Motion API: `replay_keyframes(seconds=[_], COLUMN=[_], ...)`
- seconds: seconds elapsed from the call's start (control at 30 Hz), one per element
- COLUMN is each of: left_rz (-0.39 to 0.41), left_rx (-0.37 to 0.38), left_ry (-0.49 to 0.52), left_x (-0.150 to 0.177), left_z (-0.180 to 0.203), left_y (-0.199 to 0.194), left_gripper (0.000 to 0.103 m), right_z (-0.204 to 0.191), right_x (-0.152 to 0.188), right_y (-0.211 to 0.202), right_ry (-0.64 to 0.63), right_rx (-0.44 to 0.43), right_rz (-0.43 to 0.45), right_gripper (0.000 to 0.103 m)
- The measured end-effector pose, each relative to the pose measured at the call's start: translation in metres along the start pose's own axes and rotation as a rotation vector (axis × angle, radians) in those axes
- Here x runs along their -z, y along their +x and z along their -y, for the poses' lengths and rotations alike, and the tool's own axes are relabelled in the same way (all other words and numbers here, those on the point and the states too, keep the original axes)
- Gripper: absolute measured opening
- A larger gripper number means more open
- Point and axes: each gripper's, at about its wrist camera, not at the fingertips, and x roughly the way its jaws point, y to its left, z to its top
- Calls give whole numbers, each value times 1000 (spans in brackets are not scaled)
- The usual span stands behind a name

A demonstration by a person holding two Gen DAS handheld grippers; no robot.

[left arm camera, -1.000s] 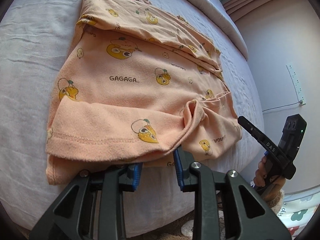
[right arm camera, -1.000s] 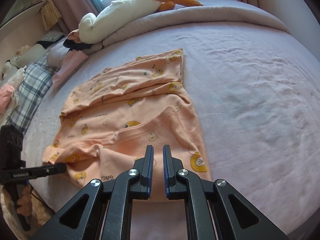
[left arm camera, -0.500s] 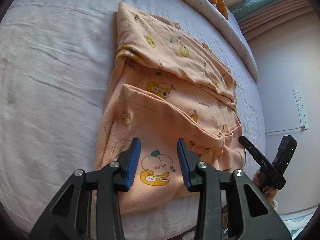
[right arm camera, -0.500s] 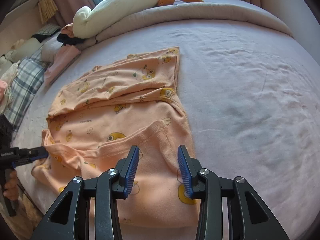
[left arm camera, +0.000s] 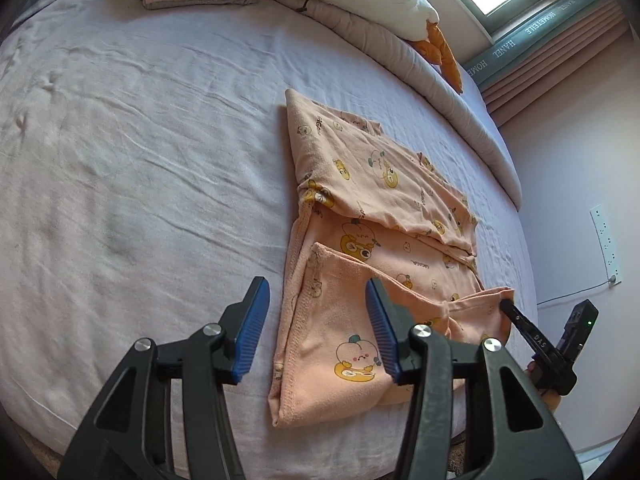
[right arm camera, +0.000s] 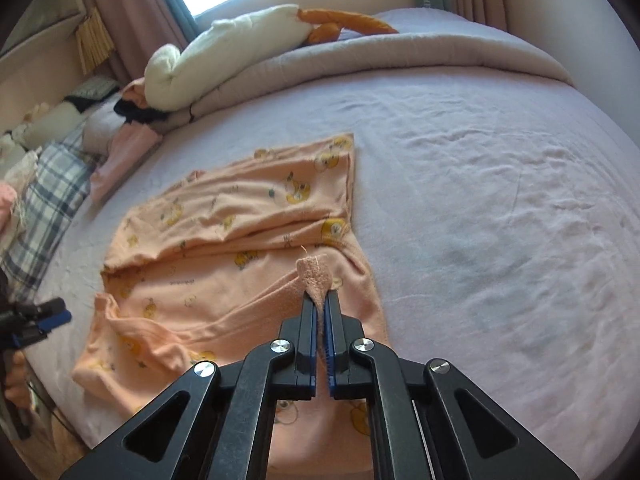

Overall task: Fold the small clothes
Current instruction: 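Grasp the folded hem edge with the left gripper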

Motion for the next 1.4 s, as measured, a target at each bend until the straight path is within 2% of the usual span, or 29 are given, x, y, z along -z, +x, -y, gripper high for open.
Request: replay_keyframes(seconds=[0.13, 0.43, 0.53, 0.73, 0.77, 0.9, 0.97, 1.0, 1.03, 1.07, 1.1, 1.27, 1.4], left_rz=[-2, -58, -88, -145, -147, -167, -155, -140, -124, -119, -122, -65, 9], left_rx=[-19, -127, -148, -44, -42, -52, -65, -82, -107, -114, -112, -108, -51], left_ry=[39, 205, 178, 87, 74, 80, 86, 94, 103, 115, 115, 61, 62], left_x=[1, 6, 2, -7, -8, -9, -9, -8, -7, -5, -4, -3, -4], left_z=[9, 35, 29, 19, 19, 19, 19, 20, 21, 21, 21, 20, 31], left_y=[13, 49, 59, 63, 63, 73, 74, 73, 73, 74, 76, 66, 40], left_gripper=[48, 47, 47, 44, 41, 41, 37, 27, 10, 1, 5, 4, 4], right_z=[10, 19, 20, 22, 23, 22, 22, 21, 21, 21, 21, 21, 17], right_x=[-3, 15, 16, 17, 18, 19, 19, 20, 20, 20, 20, 20, 17], right_y=[-10, 1, -1, 1, 2, 2, 3, 4, 5, 5, 5, 5, -4], right_ry=[24, 62, 66, 81, 84, 84, 75, 72, 72, 72, 74, 79, 68], right_rx=[24, 44, 45, 41, 41, 44, 51, 57, 58, 57, 57, 53, 37], right_rz=[35, -11, -10, -20, -20, -21, -22, -26, -28, -29, -30, -27, -6], right_gripper=[5, 5, 5, 5, 5, 5, 5, 5, 5, 5, 5, 5, 5])
